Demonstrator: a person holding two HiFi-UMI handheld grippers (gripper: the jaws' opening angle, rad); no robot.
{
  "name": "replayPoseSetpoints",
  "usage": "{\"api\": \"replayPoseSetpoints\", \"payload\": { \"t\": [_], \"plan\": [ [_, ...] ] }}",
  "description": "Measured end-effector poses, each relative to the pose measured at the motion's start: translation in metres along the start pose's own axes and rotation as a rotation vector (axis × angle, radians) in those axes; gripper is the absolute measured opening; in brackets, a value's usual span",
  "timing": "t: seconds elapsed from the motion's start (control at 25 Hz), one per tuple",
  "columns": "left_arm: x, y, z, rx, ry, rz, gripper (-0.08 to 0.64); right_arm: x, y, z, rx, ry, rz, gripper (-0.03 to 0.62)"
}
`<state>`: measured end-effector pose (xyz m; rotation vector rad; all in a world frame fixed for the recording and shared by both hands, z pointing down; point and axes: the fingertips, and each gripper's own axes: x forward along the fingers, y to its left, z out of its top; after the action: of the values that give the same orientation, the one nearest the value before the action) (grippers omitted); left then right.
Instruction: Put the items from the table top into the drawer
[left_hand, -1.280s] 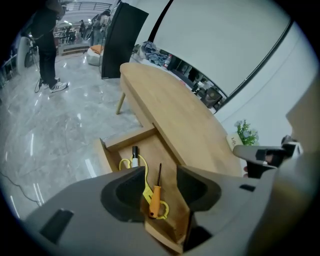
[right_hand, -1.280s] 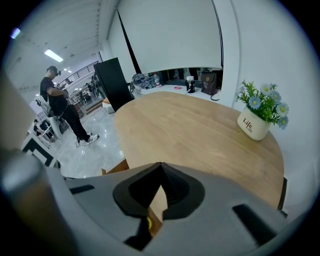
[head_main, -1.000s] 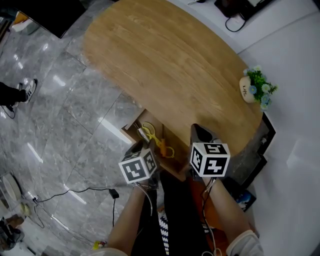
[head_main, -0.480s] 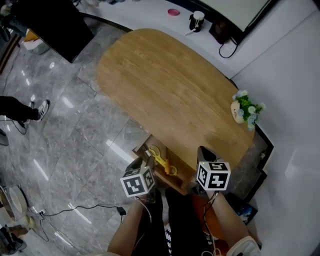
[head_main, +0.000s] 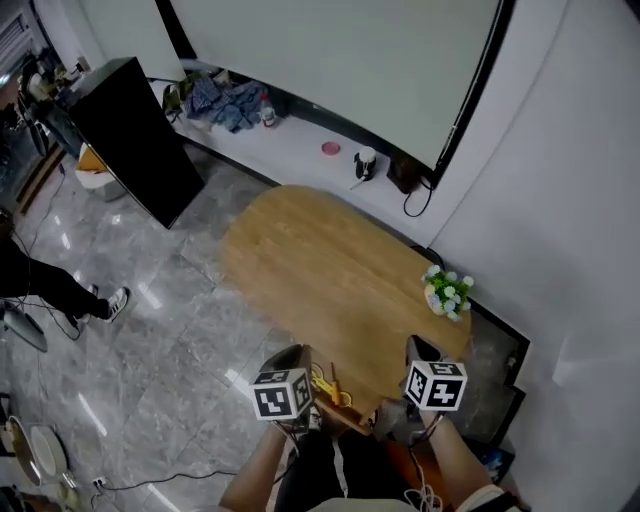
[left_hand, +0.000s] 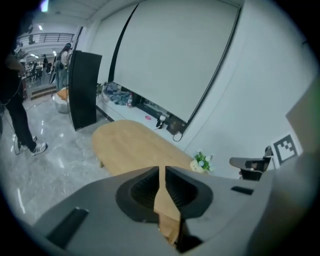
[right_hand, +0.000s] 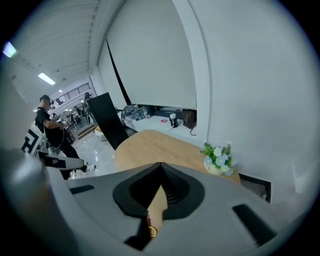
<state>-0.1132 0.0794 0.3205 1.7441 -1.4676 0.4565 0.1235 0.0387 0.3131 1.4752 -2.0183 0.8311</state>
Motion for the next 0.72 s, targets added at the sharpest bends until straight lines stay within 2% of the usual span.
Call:
{"api": "replayPoseSetpoints", "payload": {
  "t": [0.2, 0.36, 0.52, 0.72],
  "plan": [
    [-0.057, -0.038, 0.067, 0.078, -0.158, -0.015, 0.018, -0.062, -0.012, 0.055, -0.035, -0.107, -0.021, -0.006],
    [-0.097, -0.054, 0.108, 0.120, -0.276, -0.006, 0.011, -0.104, -0.024, 0.080, -0.036, -0.178, -0.027, -0.008],
    [-0.124, -0.057, 0.130, 0.158, -0.363, 0.047, 0.009, -0.126, -0.038, 0.090, -0.053, -0.214, -0.039, -0.007],
    [-0.128, -0.050, 0.136, 0.140, -0.395, 0.106, 0.009, -0.125, -0.049, 0.103, -0.065, -0.219, -0.036, -0.007]
  ]
}}
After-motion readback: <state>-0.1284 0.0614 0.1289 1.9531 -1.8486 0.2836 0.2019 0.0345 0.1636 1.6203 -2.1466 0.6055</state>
